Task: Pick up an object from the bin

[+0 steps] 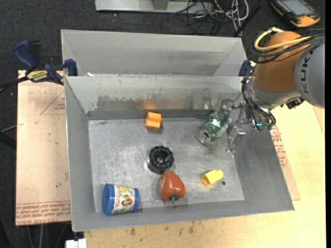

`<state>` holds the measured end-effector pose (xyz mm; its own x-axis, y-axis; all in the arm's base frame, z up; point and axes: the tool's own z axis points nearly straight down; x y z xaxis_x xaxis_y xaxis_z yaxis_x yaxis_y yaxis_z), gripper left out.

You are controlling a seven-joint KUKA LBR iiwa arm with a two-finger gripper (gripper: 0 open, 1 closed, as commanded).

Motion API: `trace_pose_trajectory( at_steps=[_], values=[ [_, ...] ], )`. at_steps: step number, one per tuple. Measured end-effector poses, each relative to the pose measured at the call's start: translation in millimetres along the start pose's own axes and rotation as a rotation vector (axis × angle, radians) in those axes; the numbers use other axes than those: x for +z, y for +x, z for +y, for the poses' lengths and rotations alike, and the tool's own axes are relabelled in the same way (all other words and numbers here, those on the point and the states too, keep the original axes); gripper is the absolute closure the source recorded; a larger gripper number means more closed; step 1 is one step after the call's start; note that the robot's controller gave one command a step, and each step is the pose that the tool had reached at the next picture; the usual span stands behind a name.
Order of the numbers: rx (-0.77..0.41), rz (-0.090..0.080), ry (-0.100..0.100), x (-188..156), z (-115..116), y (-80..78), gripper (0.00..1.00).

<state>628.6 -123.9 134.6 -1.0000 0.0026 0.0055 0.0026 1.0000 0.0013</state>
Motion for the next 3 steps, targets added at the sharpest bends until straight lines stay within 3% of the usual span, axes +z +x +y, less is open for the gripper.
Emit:
trace_pose_trajectory(
  at_steps=[1,2,3],
  values=[
    [-0.002,-0.007,0.001,-5,0,-2.0,0.00],
    [0.034,-0.018,0.001,41,6,-17.0,0.00],
    [0.153,-0.013,0.002,34,-28,-13.5,1.00]
  ],
)
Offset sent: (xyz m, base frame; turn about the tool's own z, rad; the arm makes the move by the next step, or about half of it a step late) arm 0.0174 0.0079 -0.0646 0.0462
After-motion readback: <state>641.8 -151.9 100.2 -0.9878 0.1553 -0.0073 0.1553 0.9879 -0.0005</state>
